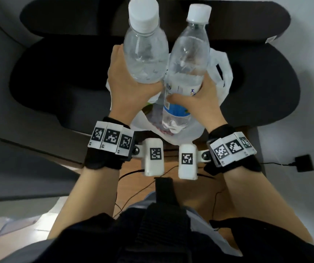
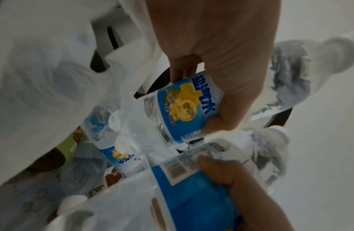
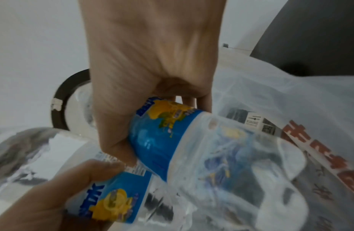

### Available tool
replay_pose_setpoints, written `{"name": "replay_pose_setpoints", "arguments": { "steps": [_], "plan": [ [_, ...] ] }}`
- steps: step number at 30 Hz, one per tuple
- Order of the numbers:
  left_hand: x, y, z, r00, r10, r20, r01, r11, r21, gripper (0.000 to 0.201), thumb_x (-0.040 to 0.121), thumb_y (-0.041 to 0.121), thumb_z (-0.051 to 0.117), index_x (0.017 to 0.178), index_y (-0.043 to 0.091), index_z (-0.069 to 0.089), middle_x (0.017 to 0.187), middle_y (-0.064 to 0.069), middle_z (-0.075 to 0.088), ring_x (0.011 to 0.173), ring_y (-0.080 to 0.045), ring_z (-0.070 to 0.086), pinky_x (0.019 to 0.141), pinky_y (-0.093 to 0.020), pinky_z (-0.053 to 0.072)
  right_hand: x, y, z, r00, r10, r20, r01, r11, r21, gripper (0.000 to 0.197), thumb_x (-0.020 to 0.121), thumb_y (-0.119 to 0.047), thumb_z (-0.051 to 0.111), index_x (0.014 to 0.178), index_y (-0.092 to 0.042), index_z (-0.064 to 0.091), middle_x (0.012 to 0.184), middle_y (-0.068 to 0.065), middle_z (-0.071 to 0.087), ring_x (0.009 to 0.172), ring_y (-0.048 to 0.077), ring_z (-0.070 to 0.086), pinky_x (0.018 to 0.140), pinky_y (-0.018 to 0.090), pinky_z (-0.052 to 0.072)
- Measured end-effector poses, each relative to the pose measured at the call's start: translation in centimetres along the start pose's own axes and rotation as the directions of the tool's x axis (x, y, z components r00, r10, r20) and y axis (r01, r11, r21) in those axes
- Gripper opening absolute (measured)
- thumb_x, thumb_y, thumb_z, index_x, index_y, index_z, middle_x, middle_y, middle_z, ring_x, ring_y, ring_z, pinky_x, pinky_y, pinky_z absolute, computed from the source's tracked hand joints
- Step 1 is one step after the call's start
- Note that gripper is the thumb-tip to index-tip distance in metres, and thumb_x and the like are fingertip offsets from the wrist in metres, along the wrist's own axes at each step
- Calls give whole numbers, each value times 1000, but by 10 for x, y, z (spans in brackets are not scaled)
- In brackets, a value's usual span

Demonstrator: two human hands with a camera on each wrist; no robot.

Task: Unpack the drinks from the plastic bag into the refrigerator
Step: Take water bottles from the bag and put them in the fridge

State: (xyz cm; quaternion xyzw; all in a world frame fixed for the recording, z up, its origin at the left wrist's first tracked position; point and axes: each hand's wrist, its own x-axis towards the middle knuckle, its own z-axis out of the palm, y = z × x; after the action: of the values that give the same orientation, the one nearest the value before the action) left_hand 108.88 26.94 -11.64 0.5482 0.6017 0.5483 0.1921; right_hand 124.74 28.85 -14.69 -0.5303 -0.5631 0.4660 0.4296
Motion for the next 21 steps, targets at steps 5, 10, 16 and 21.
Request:
{"name": "replay_pose_setpoints", "arguments": {
  "steps": [5,10,16,21],
  "plan": [
    [-43,30,-25,993,19,-118,-18,1000,10,61,52,31,82,95,42,41,115,-10,59,98,-4,58,83,-11,47,-48,-21,6,985,-171,-21,172,981,91,70,56,-15,83,118,-3,52,110,6,65,104,13,64,90,27,55],
    [-106,60,-62,975,113,-194,-109,994,34,65,55,34,80,107,5,55,107,-22,61,98,-15,60,88,-27,53,-105,-35,8,944,-328,-42,330,931,157,55,59,-7,81,107,-7,53,104,11,65,101,22,65,89,34,56],
    [-169,69,-123,951,66,-301,-53,997,50,54,51,22,87,97,11,61,99,-23,66,95,-34,66,79,-55,54,-160,-49,36,908,-390,153,343,902,263,61,60,-12,82,110,10,54,105,17,68,98,24,68,82,30,56],
    [-222,65,-189,917,-37,-398,56,998,36,59,48,22,83,99,0,62,99,-22,66,93,-33,67,77,-55,54,-209,-63,91,834,-440,334,348,888,300,61,58,-22,80,103,13,57,100,19,68,91,26,68,80,33,56]
  ]
}}
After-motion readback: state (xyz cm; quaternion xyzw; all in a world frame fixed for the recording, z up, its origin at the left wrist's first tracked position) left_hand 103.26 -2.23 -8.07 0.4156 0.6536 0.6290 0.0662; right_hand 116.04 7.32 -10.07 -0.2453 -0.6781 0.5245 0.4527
